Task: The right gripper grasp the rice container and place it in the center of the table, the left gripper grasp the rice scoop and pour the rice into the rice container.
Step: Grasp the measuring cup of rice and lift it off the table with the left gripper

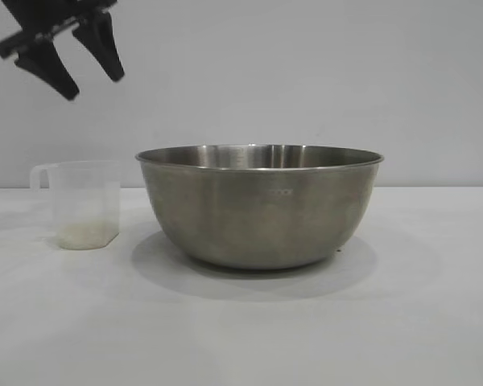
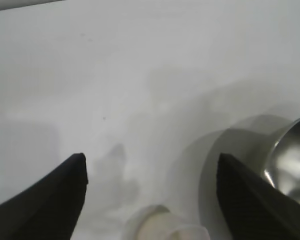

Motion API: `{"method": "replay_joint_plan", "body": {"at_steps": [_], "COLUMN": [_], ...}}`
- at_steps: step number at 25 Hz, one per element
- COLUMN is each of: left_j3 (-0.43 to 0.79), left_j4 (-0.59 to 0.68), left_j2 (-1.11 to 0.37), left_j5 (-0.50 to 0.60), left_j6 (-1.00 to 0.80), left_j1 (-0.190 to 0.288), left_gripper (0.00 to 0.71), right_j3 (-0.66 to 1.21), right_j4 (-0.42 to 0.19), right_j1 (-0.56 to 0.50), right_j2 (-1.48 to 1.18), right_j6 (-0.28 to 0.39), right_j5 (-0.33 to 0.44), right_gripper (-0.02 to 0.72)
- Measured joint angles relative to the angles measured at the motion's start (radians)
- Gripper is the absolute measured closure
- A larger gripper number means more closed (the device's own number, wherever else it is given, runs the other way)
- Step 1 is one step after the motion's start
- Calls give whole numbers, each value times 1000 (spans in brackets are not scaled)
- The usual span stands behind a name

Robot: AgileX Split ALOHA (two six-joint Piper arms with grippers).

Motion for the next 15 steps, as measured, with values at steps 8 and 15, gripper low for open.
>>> {"method": "replay_joint_plan", "body": {"at_steps": [8,15], "left_j3": [0,0], "left_j4": [87,104], "left_j2": [-95,-142], "left_j5": [191,340], "left_j6": [-87,-129], "left_j1": [0,0], "left_gripper": [205,205], "right_j3": [0,0], "right_j4": [0,0], "right_j1": [0,0], "right_j2": [0,0], "right_j6": [0,0], "right_j5": [0,0], "right_gripper": [225,225]}}
